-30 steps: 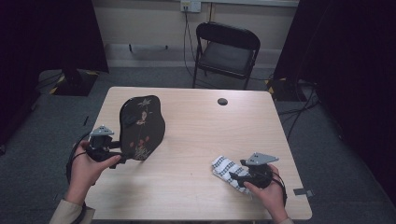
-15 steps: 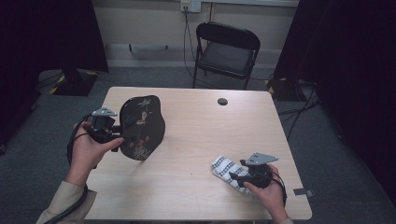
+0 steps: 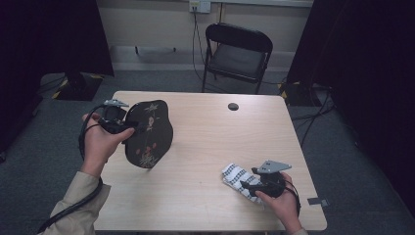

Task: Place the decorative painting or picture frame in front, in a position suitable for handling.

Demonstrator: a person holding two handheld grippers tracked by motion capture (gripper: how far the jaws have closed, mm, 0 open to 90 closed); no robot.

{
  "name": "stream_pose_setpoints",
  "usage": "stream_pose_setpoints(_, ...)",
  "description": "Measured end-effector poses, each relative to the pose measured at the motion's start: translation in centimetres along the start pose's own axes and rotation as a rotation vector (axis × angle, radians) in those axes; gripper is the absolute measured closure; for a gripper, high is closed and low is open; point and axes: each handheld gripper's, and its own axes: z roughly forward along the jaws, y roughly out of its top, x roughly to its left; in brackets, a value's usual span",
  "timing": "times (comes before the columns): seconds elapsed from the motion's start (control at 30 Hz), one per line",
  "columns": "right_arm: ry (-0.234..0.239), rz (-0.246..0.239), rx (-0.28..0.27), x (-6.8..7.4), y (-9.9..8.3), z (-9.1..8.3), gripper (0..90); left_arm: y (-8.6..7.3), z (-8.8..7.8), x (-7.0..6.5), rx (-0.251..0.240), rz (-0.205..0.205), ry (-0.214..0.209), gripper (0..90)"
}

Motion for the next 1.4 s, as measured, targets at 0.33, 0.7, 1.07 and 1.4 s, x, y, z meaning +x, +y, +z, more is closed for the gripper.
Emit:
stream_pose_setpoints(0.33, 0.001, -0.007, -0.002, 0.0, 0.0, 0.1, 31.6, 0.5, 0.1, 0.3, 0.055, -0.041, 0.01, 80.6)
stream_pose_setpoints(0.7, 0.003, 0.002, 0.014, -0.2, -0.3, 0.3, 30.2, 0.6, 0.4, 0.4, 0.018, -0.027, -0.006, 81.0)
stream_pose_setpoints(1.07, -0.002, -0.006, 0.031, -0.2, -0.5, 0.7, 28.8, 2.8, 1.0, -2.0, 0.007, 0.01, -0.028, 81.0)
stream_pose_setpoints(1.4, -0.011, -0.007, 0.052, -0.3, -0.9, 1.0, 28.5, 4.8, 3.0, -6.1, 0.0, 0.065, -0.107, 81.0)
